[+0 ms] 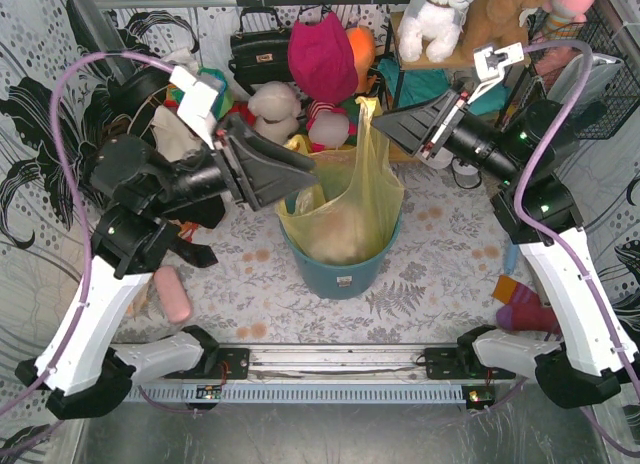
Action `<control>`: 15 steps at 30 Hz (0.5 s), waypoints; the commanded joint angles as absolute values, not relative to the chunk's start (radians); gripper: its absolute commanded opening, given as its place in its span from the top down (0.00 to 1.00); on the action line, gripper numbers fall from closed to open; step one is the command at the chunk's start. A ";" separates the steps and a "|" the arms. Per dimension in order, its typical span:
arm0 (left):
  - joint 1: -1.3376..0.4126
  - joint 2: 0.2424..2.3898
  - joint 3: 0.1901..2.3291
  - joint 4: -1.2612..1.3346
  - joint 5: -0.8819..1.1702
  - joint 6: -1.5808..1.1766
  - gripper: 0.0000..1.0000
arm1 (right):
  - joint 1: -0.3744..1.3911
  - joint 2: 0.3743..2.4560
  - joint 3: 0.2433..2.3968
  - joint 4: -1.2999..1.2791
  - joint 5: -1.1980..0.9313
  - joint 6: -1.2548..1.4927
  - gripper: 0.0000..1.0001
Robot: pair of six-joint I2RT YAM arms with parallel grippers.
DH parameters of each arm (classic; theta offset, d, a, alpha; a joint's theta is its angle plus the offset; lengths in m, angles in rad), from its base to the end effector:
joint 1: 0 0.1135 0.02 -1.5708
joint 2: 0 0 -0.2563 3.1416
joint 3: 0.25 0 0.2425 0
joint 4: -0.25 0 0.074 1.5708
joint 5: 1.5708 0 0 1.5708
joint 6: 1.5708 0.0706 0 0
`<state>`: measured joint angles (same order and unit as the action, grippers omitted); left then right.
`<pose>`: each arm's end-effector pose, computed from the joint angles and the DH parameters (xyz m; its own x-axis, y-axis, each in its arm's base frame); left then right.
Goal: Tie the trash bag
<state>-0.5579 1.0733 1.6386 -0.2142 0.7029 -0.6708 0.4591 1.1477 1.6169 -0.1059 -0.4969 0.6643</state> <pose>0.1320 -0.1361 0.5592 -0.3426 -0.3452 -0.8737 0.9012 0.1421 -0.4095 0.1862 0.1296 0.5553 -0.2356 0.4881 -0.8404 -0.8176 0.3679 0.4429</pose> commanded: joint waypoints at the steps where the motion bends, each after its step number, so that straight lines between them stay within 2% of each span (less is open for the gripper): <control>1: -0.696 1.094 1.636 -0.201 0.682 -0.643 0.47 | 0.463 1.165 1.651 -0.077 -0.526 0.680 0.47; 10: -0.943 1.157 1.664 -0.349 0.410 -0.534 0.48 | 0.463 1.201 1.680 -0.041 -0.536 0.722 0.54; 15: -1.010 1.135 1.557 -0.266 0.254 -0.526 0.49 | 0.463 1.222 1.713 -0.048 -0.520 0.723 0.57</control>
<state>-0.9768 1.1606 1.6138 -0.3332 0.4210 -0.5644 0.4591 1.2163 1.6554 -0.0971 -0.5186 0.7044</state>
